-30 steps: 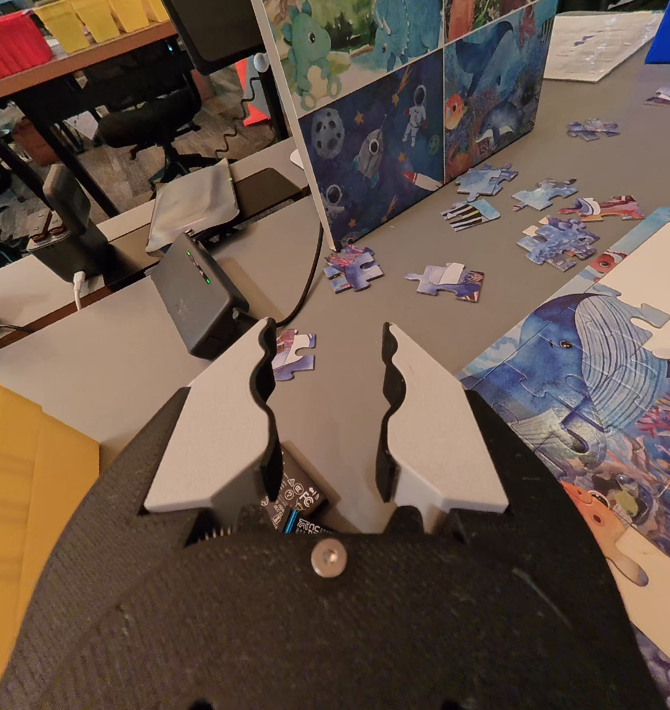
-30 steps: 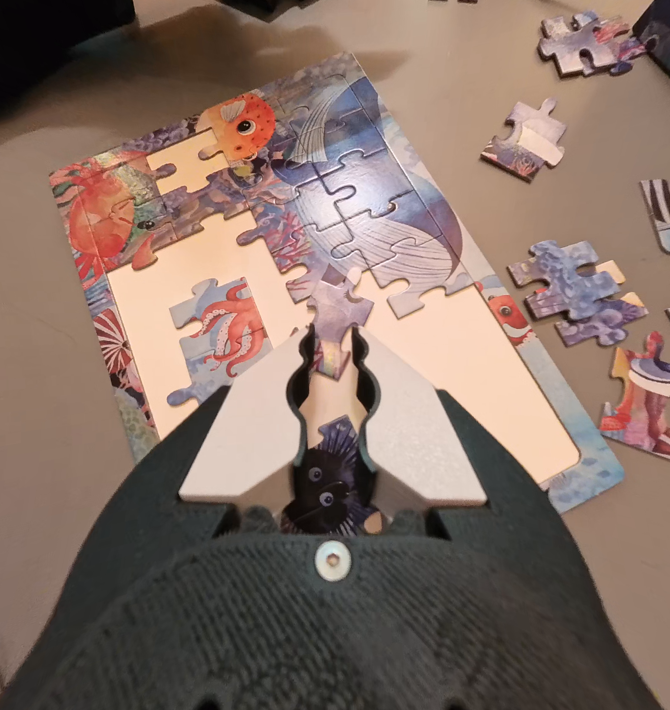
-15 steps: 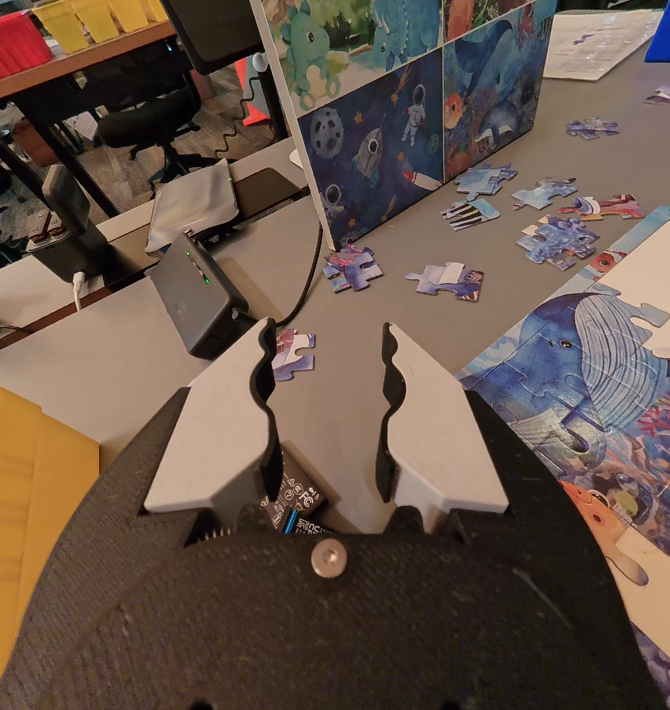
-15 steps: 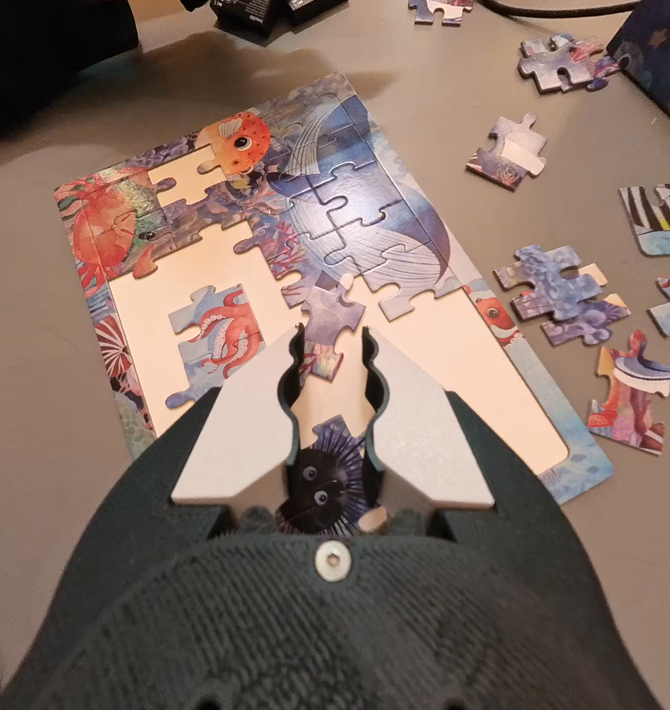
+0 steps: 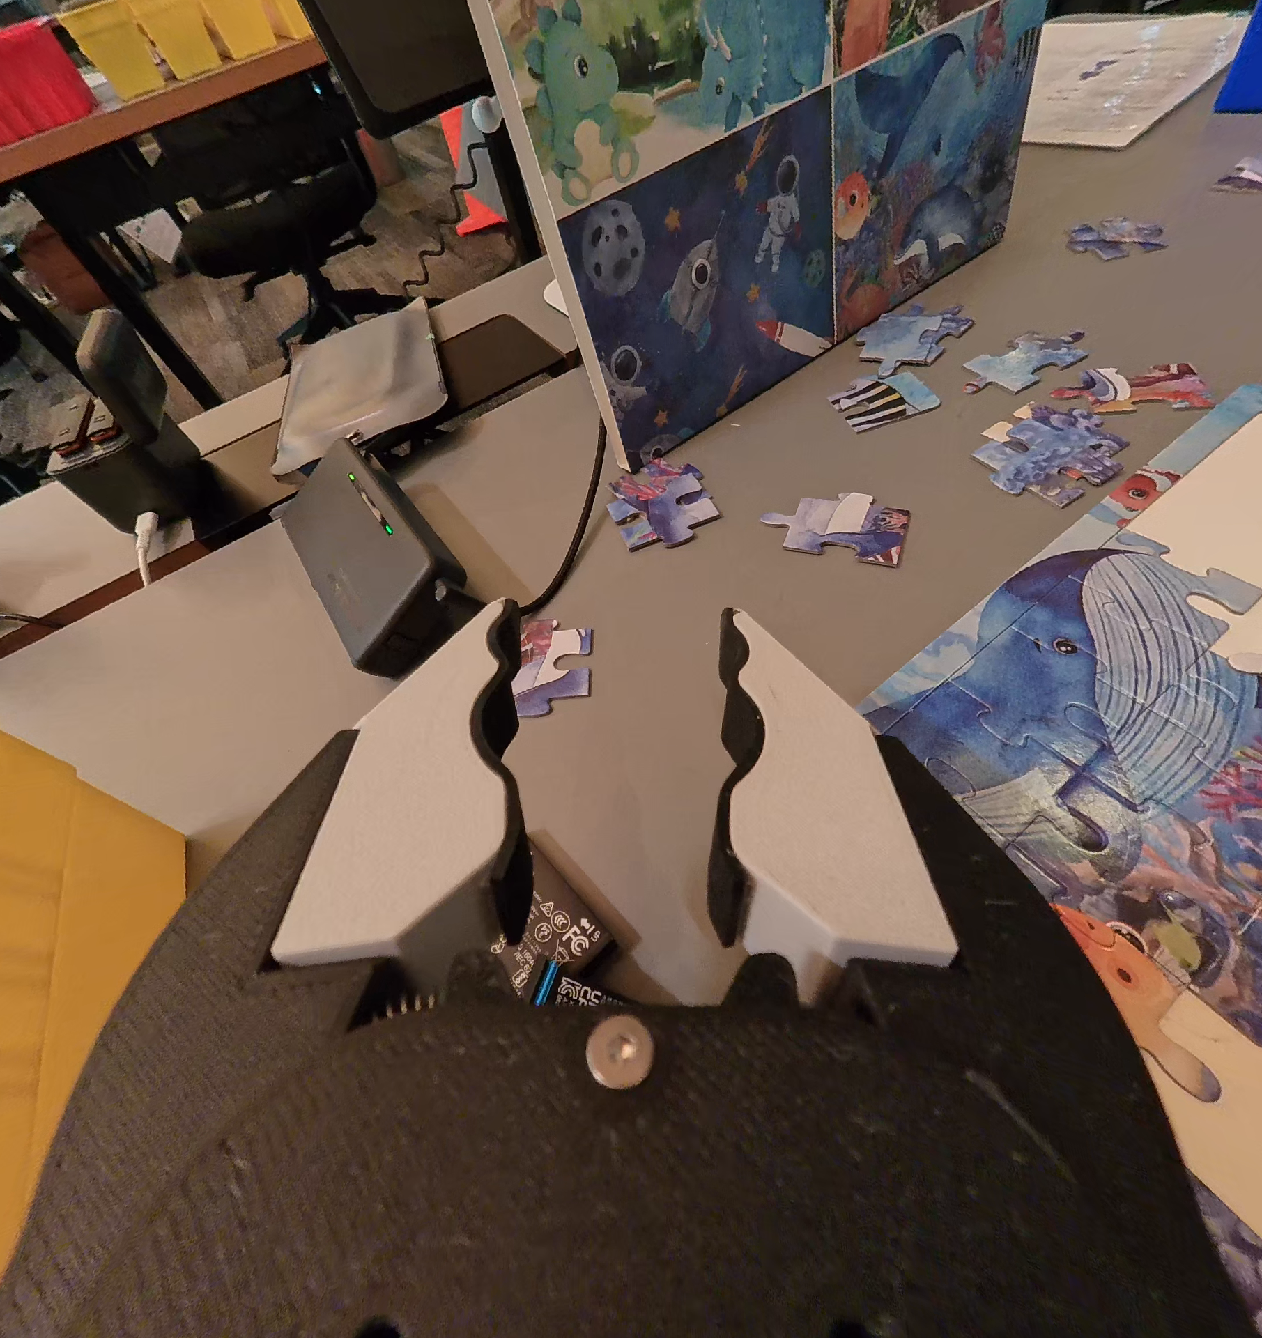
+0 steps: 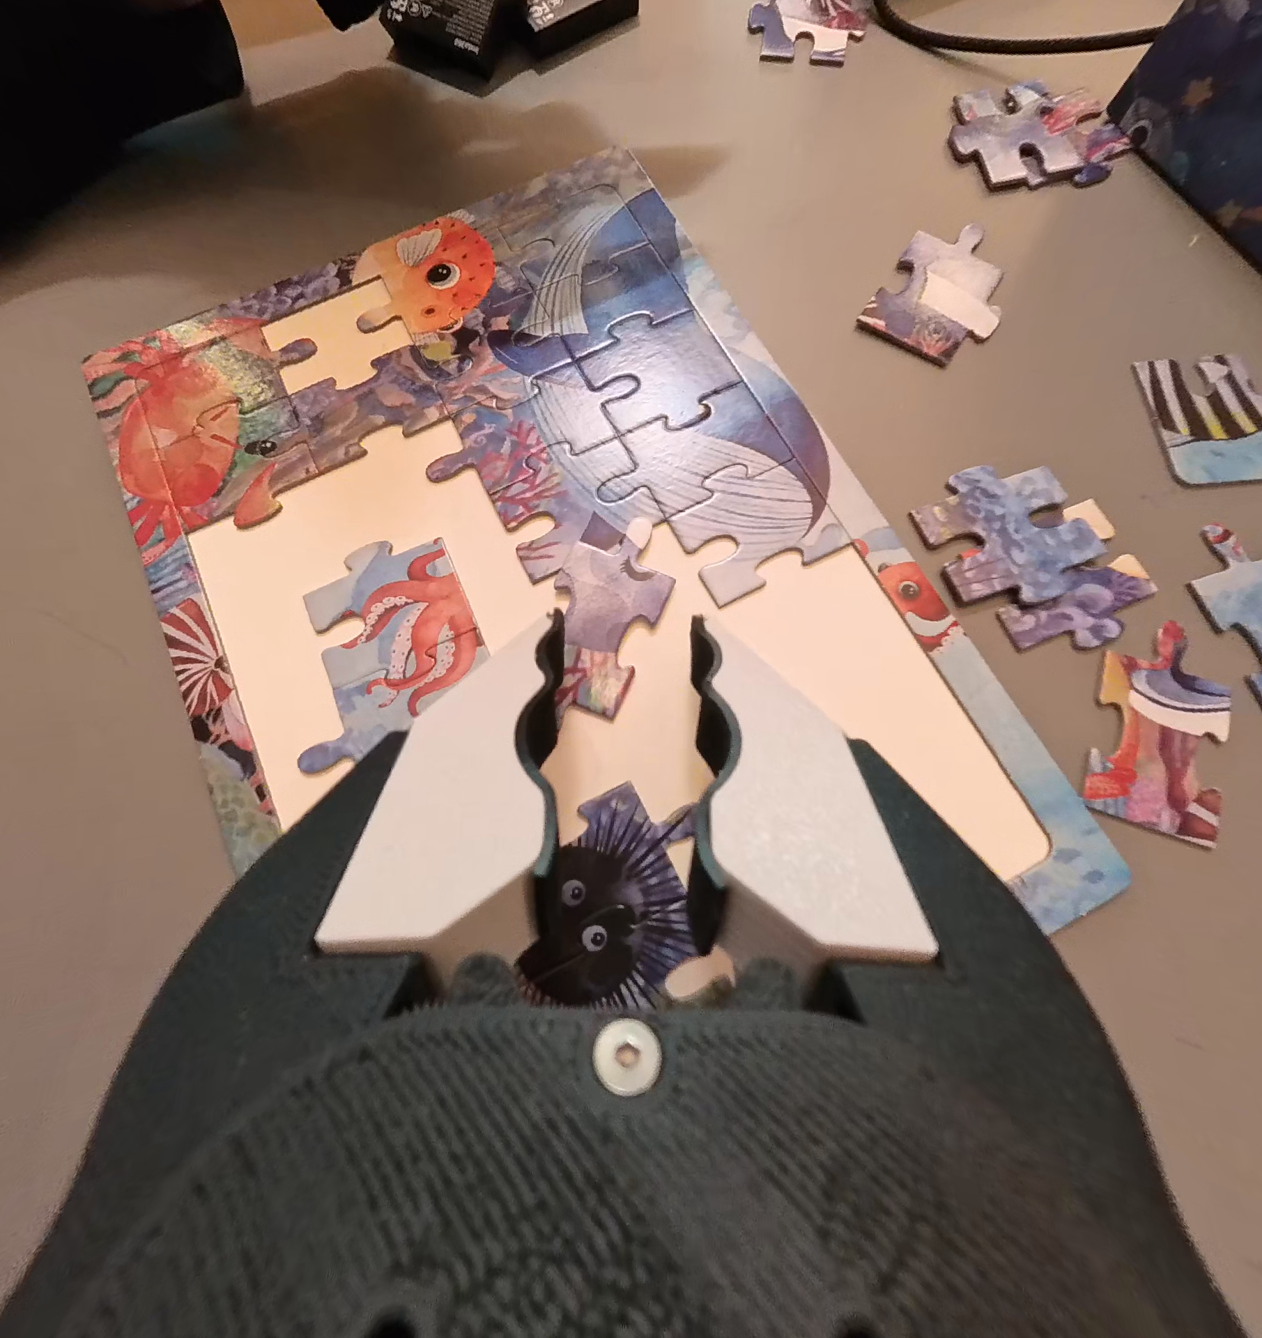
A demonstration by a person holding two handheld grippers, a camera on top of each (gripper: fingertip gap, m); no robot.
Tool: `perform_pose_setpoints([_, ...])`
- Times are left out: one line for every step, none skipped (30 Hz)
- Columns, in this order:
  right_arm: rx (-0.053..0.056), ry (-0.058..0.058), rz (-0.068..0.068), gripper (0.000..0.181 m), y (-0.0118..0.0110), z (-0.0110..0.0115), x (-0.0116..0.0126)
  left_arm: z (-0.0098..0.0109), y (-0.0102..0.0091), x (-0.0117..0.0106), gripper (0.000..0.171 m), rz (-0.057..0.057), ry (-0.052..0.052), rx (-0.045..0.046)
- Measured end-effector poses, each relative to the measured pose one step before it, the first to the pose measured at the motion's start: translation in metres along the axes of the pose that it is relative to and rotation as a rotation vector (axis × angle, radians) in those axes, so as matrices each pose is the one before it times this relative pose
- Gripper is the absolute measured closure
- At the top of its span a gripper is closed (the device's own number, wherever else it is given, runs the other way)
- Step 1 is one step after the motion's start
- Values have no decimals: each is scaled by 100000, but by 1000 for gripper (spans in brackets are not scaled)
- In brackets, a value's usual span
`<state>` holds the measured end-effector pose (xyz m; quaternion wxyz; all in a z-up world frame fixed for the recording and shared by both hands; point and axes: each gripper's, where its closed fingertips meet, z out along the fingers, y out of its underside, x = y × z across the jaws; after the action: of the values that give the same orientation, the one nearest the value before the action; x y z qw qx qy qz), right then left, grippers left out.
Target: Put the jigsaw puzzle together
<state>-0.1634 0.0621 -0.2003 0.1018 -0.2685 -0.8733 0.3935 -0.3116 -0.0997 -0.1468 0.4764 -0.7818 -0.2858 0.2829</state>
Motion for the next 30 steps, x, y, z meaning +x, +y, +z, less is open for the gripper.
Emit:
perform_pose_setpoints([-146,177,-455,149,5,25,-15,5,-2,3,119,51,-5,-16])
perform_pose_setpoints([44,93,-273,149,-22,-7,-18,6,13,5,119,42,-8,-58])
perform_pose_setpoints([166,-23,-105,149,-27,-14,-21,-1,3,2,119,15,19,-20])
perform_pose_setpoints([170,-75,31,149,-33,-8,-8,-1,-2,13,119,31,8,0])
perform_pose_setpoints([69,-94,135,148,3,-10,2,8,9,4,119,59,-2,-30])
perform_pose_setpoints([46,-196,140,148,2,-8,-4,-2,-1,10,119,59,0,-7])
perform_pose_setpoints([66,-318,156,147,5,2,-36,5,15,9,119,45,25,-70])
perform_pose_setpoints([67,-355,160,146,-10,19,-44,6,3,15,119,39,26,-75])
perform_pose_setpoints([26,-382,95,144,-4,32,-62,9,7,7,119,40,4,-13])
perform_pose_setpoints([-141,-329,32,142,39,59,-59,-1,-2,13,119,54,20,-3])
perform_pose_setpoints([-404,-188,-72,140,69,80,-53,-1,-3,3,119,85,-36,8])
perform_pose_setpoints([-575,27,-211,139,85,77,-32,3,-4,10,119,98,-28,-18])
perform_pose_setpoints([-549,119,-334,139,75,71,-33,8,16,10,119,78,-6,-102])
perform_pose_setpoints([-411,108,-345,138,57,64,-37,1,11,9,119,69,-12,-28])
perform_pose_setpoints([-348,63,-259,138,35,52,-37,9,-3,12,119,49,9,-31])
perform_pose_setpoints([-370,42,-164,138,41,61,-37,-1,-2,13,119,37,11,2])
perform_pose_setpoints([-496,142,-124,138,76,61,2,7,11,8,119,37,10,-43])
perform_pose_setpoints([-709,222,-142,139,118,76,18,2,4,6,119,47,12,-57])
perform_pose_setpoints([-911,28,-183,139,148,88,-16,9,7,6,119,42,-1,-16])
perform_pose_setpoints([-782,-367,-180,139,138,88,-75,-2,-1,12,119,36,4,-5])
perform_pose_setpoints([-152,-567,-79,141,23,31,-103,6,-5,3,119,42,-10,9])
perform_pose_setpoints([-22,-458,-72,143,-1,4,-86,-3,6,-6,119,44,-18,-46])
perform_pose_setpoints([-79,-218,-118,143,3,3,-41,5,15,4,119,33,-21,-71])
perform_pose_setpoints([-40,-371,-120,145,9,10,-71,3,11,0,119,2,-12,-15])
perform_pose_setpoints([-52,-597,-78,147,4,15,-110,-2,-13,1,119,-6,15,29])
perform_pose_setpoints([-85,-555,-40,149,2,6,-107,8,-7,6,119,12,1,25])
perform_pose_setpoints([-84,-503,-18,151,-2,9,-93,-4,12,5,119,18,-14,-8])
perform_pose_setpoints([-89,-430,140,153,13,7,-75,8,5,3,119,15,24,-76])
perform_pose_setpoints([-16,-950,246,157,-2,1,-141,3,11,-2,119,34,-8,-15])
perform_pose_setpoints([-33,-563,493,157,2,11,-73,-1,-2,11,119,27,-8,1])
